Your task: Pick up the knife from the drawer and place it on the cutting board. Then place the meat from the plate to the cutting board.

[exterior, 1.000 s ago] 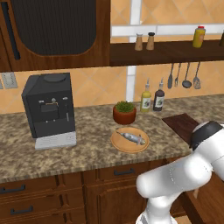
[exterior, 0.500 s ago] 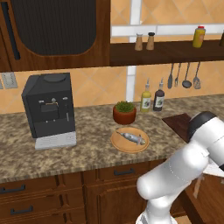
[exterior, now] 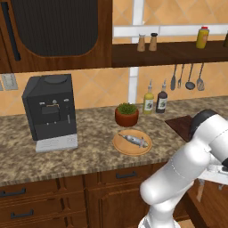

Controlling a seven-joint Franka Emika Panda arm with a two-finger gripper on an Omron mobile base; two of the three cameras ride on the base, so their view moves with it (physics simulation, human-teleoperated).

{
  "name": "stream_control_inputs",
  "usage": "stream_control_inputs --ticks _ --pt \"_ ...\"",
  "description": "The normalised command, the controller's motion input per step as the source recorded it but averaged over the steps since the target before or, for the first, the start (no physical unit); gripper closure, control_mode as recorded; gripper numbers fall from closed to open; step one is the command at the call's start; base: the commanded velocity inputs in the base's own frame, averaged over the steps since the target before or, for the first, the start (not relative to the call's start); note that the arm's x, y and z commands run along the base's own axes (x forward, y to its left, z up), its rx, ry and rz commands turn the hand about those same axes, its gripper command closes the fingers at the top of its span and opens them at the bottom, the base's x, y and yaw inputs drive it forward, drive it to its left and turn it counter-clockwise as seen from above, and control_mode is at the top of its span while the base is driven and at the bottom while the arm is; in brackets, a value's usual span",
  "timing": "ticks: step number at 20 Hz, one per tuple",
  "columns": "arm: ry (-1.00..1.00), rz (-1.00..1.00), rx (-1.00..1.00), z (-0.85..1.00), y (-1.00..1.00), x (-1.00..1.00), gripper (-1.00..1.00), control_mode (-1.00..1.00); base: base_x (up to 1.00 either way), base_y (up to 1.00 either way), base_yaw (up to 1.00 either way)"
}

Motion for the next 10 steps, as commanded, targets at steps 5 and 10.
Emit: stream_control_inputs --ticks 5,10 --pt "-0.05 0.00 0.00 -0.25 0.00 0.28 -1.00 -1.00 0.00 0.00 0.00" --pt "-0.02 0.00 0.00 -0.34 0.00 0.21 -1.00 -1.00 0.00 0.00 0.00"
